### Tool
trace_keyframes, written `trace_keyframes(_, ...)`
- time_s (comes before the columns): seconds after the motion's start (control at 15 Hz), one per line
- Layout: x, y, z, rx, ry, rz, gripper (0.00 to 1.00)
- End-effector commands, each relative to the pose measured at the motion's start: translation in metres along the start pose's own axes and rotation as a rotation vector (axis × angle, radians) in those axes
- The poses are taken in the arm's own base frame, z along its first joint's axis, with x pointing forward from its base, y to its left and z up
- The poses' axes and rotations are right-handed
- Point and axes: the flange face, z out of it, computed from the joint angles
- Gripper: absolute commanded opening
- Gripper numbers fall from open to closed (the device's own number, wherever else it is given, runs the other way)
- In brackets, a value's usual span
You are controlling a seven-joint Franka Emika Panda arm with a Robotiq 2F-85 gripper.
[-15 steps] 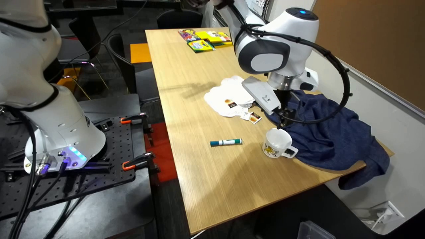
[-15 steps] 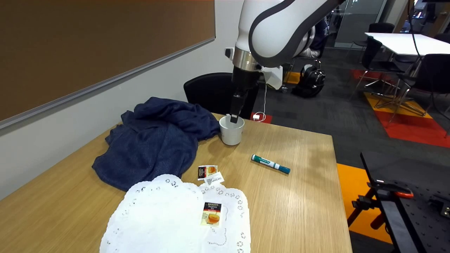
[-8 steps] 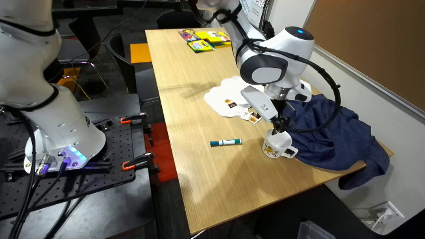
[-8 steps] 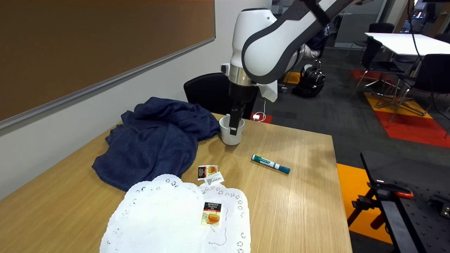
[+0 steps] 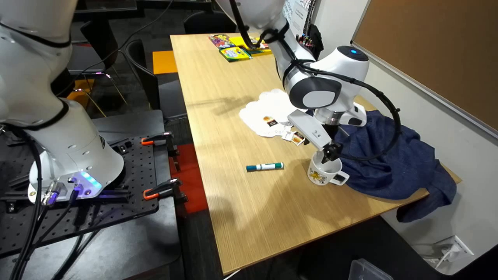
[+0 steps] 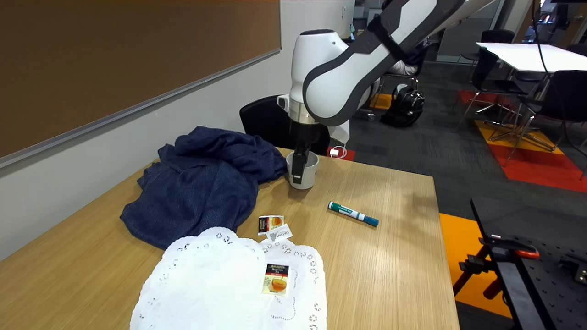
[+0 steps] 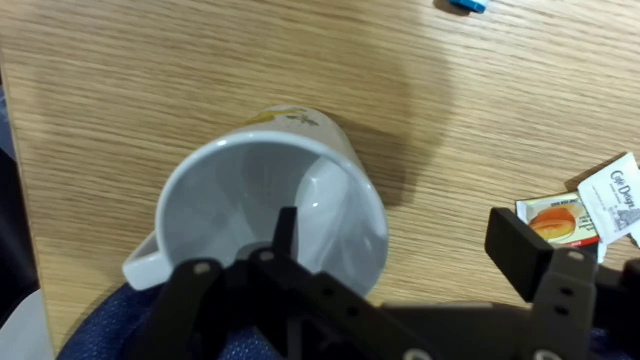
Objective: Move the white mug to the left
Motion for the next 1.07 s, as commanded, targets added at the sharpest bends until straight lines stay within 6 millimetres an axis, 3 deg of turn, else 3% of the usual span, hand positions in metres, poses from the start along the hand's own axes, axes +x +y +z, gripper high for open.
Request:
trace_keyframes(0.0, 0.013, 0.009, 0.007, -0.022, -0.007, -0.014, 0.69)
trace_keyframes(0.6, 0.022, 0.013, 0.012, -0.075, -0.028, -0.013, 0.01)
trace_keyframes(1.0, 0.022, 0.009, 0.004, -0.095, -0.041, -0.009, 0.03)
